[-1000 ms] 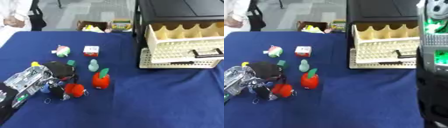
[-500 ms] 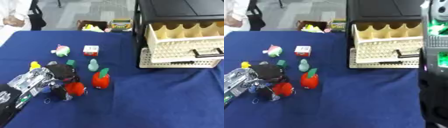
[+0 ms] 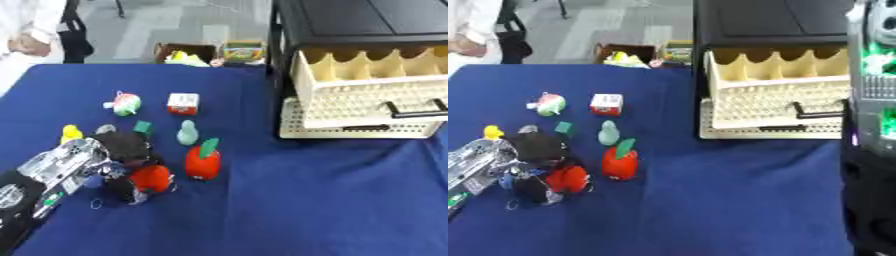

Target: Pick up objects from table and place into drawer.

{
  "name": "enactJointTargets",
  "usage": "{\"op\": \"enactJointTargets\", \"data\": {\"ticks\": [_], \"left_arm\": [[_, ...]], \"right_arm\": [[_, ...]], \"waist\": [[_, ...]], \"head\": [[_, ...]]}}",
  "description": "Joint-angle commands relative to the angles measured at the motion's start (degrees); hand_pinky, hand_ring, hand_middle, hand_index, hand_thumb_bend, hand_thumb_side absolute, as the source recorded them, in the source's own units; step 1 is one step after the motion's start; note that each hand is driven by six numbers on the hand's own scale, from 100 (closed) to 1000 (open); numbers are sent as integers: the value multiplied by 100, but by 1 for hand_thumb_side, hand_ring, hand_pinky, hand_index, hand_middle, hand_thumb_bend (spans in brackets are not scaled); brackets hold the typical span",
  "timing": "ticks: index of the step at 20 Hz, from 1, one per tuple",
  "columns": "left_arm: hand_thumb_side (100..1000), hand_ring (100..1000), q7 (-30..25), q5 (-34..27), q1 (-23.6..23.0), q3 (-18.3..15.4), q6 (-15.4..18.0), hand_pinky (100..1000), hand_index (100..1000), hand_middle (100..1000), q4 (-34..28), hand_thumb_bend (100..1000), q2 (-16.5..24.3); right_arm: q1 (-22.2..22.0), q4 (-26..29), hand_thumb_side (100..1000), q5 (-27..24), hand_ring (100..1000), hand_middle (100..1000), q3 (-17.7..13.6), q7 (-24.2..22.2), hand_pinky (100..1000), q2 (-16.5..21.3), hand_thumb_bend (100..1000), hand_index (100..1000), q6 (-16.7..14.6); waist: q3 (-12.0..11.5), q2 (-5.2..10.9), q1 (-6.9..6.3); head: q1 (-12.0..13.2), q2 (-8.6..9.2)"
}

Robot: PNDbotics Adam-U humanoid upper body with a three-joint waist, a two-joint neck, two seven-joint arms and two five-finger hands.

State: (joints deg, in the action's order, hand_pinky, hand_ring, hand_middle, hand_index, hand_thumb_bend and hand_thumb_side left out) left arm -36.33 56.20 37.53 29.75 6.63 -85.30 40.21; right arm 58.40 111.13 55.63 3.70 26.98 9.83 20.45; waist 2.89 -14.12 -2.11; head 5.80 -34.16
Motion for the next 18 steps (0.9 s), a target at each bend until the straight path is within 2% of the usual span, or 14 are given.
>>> {"op": "enactJointTargets", "data": {"ticks": [1, 2, 3, 4, 5, 7, 8, 15, 18], "left_arm": [[488, 490, -22, 39, 44, -35, -9, 235, 752, 445, 13, 295, 72], [437, 463, -4, 38, 47, -33, -16, 207, 715, 411, -4, 278, 75], [428, 459, 11, 33, 50, -31, -25, 202, 709, 405, -24, 274, 81], [388, 428, 26, 19, 56, -31, -38, 161, 677, 373, -52, 229, 90], [384, 423, 38, 0, 60, -31, -55, 154, 672, 368, -89, 217, 102], [347, 388, 65, -47, 73, -44, -94, 106, 649, 338, -188, 122, 145], [340, 382, 86, -73, 81, -58, -121, 100, 643, 333, -251, 106, 172], [306, 354, 89, -377, 63, -149, -313, 100, 625, 312, -694, 100, 339], [299, 349, 21, -545, 39, -225, -392, 100, 621, 309, -919, 100, 425]], "right_arm": [[67, 91, 956, -36, 628, 637, -45, 3, 647, 50, 100, 788, 22], [62, 93, 956, -35, 628, 637, -45, 3, 647, 50, 100, 788, 23], [56, 95, 956, -35, 628, 637, -46, 1, 647, 50, 100, 788, 24], [48, 96, 955, -33, 629, 637, -46, -2, 648, 51, 100, 788, 26], [43, 97, 955, -31, 629, 637, -47, -4, 648, 52, 100, 788, 28], [32, 100, 954, -27, 631, 638, -46, -2, 650, 58, 100, 789, 28], [26, 102, 954, -25, 632, 639, -44, 2, 650, 60, 100, 789, 27], [-40, 25, 957, -17, 624, 635, -28, -41, 641, 108, 100, 792, 56], [-70, -236, 983, -53, 623, 648, -33, -249, 649, 294, 100, 805, 307]], "waist": [[6, 99, 3], [4, 105, 2], [2, 109, 1], [-3, 117, 0], [-8, 124, -2], [-24, 147, -4], [-33, 160, -5], [-84, 233, -9], [-98, 262, -6]], "head": [[11, 50], [9, 47], [6, 46], [2, 39], [0, 35], [-1, 22], [-2, 19], [-76, -37], [-118, -64]]}}
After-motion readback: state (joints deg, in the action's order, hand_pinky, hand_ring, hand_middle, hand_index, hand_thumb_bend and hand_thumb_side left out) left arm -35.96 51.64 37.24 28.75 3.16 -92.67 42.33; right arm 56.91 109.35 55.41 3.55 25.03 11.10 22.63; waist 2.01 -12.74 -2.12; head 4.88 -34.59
